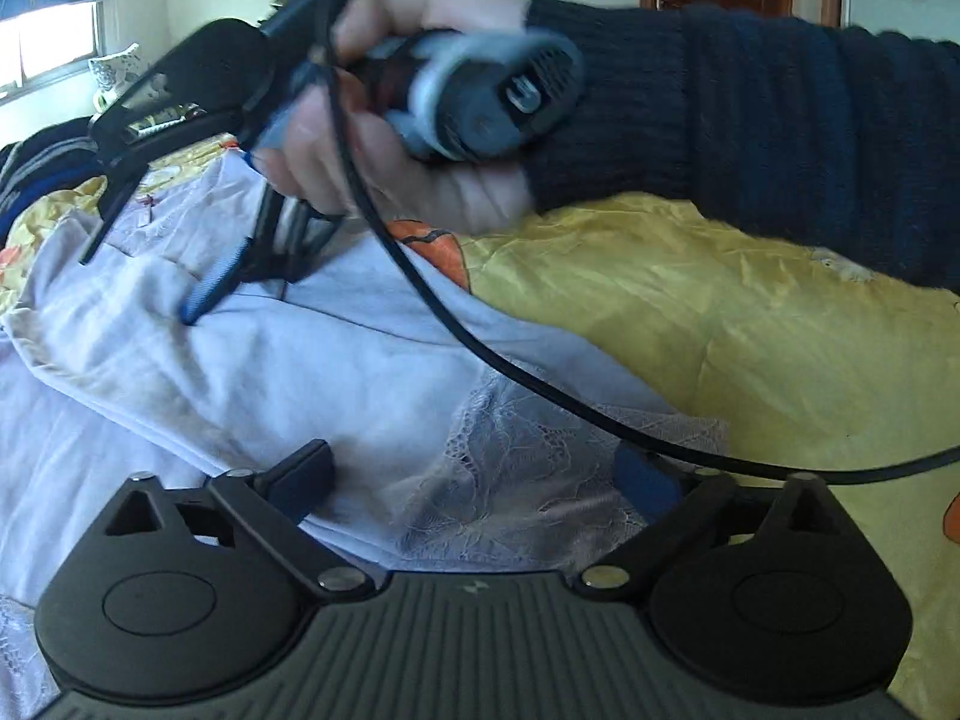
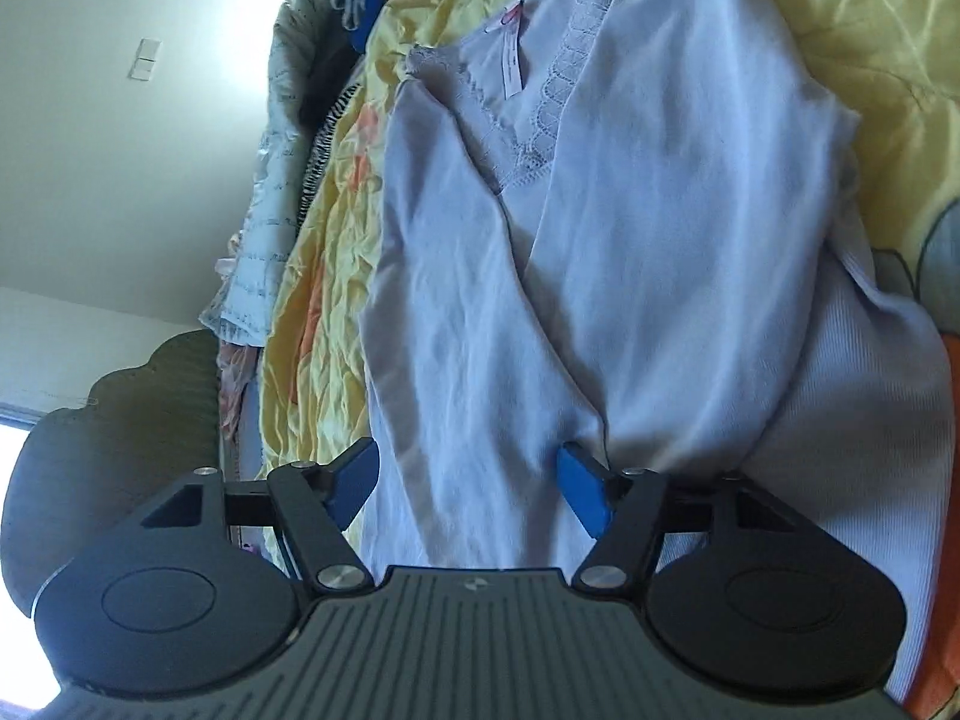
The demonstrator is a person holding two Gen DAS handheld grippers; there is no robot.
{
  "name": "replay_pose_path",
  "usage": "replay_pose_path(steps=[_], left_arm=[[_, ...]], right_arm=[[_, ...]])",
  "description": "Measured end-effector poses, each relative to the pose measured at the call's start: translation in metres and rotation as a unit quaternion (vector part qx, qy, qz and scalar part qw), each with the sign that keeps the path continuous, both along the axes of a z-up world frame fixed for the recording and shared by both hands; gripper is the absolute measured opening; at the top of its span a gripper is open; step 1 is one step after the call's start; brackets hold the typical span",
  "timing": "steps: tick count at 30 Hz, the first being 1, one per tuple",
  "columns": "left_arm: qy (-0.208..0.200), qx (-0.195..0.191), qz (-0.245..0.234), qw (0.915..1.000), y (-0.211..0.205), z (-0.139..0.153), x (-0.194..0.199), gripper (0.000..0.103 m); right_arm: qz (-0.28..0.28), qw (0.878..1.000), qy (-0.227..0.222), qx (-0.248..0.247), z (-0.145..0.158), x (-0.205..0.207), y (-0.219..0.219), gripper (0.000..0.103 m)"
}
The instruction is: Fold small clothes
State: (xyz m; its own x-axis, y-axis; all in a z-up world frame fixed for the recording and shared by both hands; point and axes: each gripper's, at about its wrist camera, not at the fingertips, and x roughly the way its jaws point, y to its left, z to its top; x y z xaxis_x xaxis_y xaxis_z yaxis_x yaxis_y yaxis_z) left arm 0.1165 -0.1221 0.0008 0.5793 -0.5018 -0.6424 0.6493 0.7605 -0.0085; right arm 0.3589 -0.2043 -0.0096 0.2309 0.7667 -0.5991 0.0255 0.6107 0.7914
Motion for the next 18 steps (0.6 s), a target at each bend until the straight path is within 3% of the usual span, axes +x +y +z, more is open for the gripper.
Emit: replay_pose_path(steps=[3, 7, 9, 13, 18], left_arm=[[0.003, -0.006, -0.004, 1.0000, -0.001, 0.000, 0.000, 0.103], [0.010, -0.025, -0.003, 0.9996, 0.005, 0.000, 0.003, 0.103], [0.014, -0.036, -0.003, 0.9992, 0.009, 0.001, 0.005, 0.103], [0.020, -0.049, -0.003, 0.9986, 0.013, 0.001, 0.006, 0.103], [0.028, -0.067, -0.004, 0.9974, 0.018, 0.001, 0.008, 0.103]], right_arm=[[0.007, 0.999, -0.034, -0.011, 0.019, 0.012, 0.008, 0.069], [-0.004, 0.998, -0.055, 0.023, 0.035, 0.057, 0.023, 0.069], [-0.020, 0.998, -0.056, 0.030, 0.035, 0.088, 0.032, 0.069], [-0.045, 0.996, -0.071, -0.007, 0.029, 0.148, 0.048, 0.069], [-0.021, 0.997, -0.079, -0.001, 0.014, 0.201, 0.067, 0.068]])
